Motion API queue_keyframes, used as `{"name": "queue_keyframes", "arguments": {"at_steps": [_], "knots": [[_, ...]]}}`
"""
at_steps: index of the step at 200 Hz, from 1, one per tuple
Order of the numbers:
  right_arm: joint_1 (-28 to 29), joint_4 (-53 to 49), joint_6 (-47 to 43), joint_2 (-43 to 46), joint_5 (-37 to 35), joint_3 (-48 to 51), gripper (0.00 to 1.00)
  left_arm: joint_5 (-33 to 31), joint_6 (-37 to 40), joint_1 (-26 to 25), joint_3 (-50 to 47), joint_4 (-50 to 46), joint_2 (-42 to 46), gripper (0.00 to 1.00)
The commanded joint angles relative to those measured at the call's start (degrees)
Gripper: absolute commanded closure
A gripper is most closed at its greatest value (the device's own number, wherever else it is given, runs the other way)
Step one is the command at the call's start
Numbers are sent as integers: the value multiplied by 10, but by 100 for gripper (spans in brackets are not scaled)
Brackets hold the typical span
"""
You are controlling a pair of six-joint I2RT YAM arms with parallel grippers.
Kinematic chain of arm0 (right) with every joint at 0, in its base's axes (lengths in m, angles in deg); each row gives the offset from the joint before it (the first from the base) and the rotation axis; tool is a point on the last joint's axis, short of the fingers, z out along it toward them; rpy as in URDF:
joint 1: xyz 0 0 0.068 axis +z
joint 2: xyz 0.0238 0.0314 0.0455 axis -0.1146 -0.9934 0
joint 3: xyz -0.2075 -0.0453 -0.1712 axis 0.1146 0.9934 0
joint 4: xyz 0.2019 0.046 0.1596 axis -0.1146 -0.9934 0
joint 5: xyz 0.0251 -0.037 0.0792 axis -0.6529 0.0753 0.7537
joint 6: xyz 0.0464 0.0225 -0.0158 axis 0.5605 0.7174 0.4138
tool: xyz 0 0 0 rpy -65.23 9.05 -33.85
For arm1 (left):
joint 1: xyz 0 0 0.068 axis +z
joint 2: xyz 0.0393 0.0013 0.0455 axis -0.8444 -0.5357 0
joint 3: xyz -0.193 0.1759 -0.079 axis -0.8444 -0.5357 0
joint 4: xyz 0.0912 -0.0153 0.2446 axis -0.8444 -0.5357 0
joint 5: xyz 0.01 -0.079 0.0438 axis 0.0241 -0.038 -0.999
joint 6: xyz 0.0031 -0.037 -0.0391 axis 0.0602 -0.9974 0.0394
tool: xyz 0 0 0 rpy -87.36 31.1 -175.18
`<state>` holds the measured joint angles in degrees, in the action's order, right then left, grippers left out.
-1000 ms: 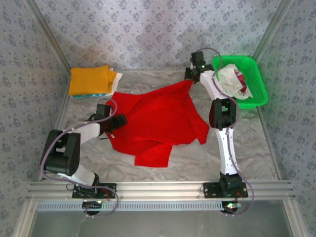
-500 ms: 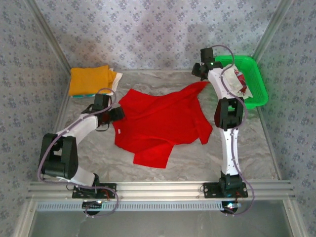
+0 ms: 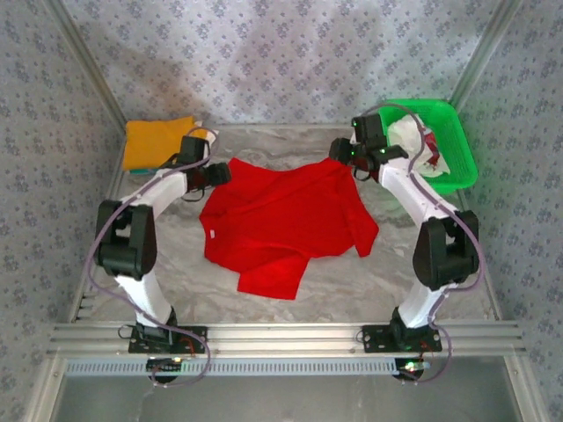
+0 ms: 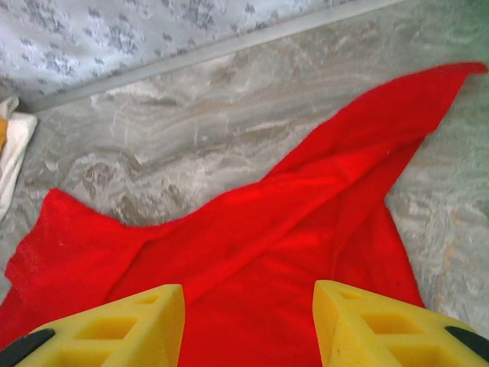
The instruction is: Fold and stack the t-shirts
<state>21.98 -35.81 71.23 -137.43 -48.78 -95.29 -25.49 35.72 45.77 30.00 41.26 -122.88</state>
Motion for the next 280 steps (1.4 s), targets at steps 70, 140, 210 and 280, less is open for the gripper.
{"name": "queue_keyframes", "arguments": {"at_steps": [70, 140, 210, 280], "knots": [[-23, 25, -9, 87, 11, 99, 50, -8, 8, 1, 136, -21, -162, 37], [-33, 14, -7, 97, 21, 103, 50, -11, -4, -3, 157, -28, -168, 100], [-31, 2, 1, 104, 34, 95, 49, -22, 0, -24, 253, -70, -157, 100], [-37, 2, -3, 114, 27, 105, 49, 11, -11, -31, 573, -146, -309, 100]]}}
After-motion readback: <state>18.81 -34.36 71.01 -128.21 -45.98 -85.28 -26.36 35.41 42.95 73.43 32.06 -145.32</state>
